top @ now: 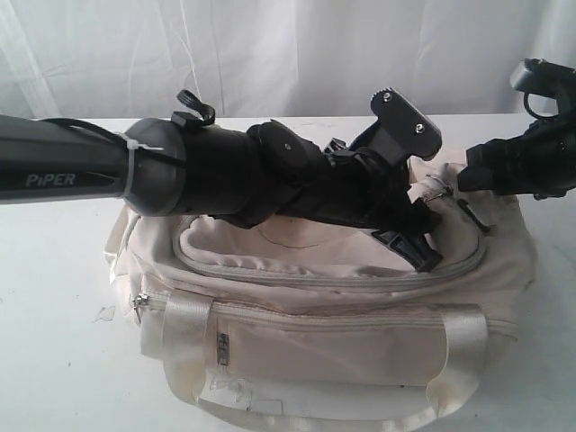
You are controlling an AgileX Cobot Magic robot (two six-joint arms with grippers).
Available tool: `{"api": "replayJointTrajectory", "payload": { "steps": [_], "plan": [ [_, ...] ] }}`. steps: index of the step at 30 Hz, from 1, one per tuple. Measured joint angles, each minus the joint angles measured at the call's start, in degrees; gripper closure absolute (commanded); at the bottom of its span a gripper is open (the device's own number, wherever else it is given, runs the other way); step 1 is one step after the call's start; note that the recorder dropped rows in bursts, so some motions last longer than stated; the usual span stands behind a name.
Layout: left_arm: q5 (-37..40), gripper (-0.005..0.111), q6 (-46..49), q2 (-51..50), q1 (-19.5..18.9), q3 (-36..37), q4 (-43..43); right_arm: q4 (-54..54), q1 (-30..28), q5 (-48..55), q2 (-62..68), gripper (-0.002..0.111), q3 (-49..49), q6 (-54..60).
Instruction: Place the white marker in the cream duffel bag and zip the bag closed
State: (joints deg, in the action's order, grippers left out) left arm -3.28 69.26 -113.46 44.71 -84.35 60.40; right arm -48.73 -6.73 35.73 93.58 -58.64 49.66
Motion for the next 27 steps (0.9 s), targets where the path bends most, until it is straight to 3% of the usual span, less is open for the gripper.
{"api": "replayJointTrajectory", "payload": {
  "steps": [8, 17, 27],
  "plan": [
    [1.4, 0.053, -0.1, -3.9, 0.0, -4.6, 0.0, -0.1, 0.0, 0.0, 0.0, 0.057, 0.0, 0.3],
    [1.5, 0.107, -0.2, -4.9, 0.0, -5.3, 0.0, -1.8, 0.0, 0.0, 0.0, 0.057, 0.0, 0.8],
    [8.8, 0.107, -0.2, -4.4, -0.1, -5.4, 0.0, -2.6, 0.0, 0.2, 0.0, 0.061, 0.0, 0.9]
  ]
}}
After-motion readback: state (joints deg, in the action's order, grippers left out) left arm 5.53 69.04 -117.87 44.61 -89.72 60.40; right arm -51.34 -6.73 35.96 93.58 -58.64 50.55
